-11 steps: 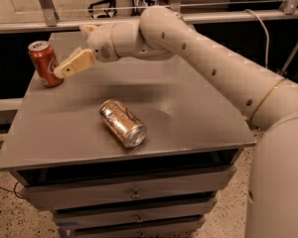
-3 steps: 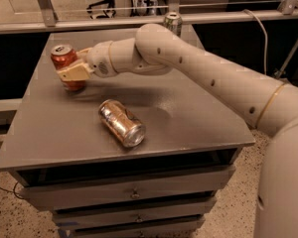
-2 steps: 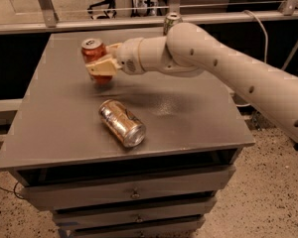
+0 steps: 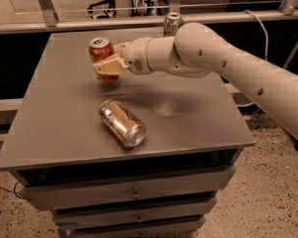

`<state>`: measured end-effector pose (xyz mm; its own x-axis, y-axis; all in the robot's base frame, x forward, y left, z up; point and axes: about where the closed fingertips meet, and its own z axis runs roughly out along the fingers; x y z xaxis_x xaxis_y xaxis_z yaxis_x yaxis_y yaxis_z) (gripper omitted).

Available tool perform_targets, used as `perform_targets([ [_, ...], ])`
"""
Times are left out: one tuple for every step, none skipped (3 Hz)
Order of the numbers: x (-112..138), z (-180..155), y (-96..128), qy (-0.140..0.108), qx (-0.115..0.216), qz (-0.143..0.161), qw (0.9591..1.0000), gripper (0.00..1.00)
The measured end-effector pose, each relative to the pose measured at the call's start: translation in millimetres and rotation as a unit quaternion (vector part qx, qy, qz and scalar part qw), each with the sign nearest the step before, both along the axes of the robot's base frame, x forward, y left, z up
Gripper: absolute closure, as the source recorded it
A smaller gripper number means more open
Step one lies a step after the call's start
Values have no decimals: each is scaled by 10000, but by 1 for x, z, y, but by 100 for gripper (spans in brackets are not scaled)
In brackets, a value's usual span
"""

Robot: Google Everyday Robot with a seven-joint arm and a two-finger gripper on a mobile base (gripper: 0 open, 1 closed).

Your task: Move coke can near 7up can

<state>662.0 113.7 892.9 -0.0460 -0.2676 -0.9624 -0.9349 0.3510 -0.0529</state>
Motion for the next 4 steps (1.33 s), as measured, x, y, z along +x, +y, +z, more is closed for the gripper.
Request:
perform_targets([
  [7,4,-22,-15,-154,-335,9993,100],
  [17,22,-83,-190,-399,-1044,9936,100],
  [16,40,-149,-285,-411,-1787,9826,100],
  [21,47,-209,-333,-185,-2272,9731,100],
])
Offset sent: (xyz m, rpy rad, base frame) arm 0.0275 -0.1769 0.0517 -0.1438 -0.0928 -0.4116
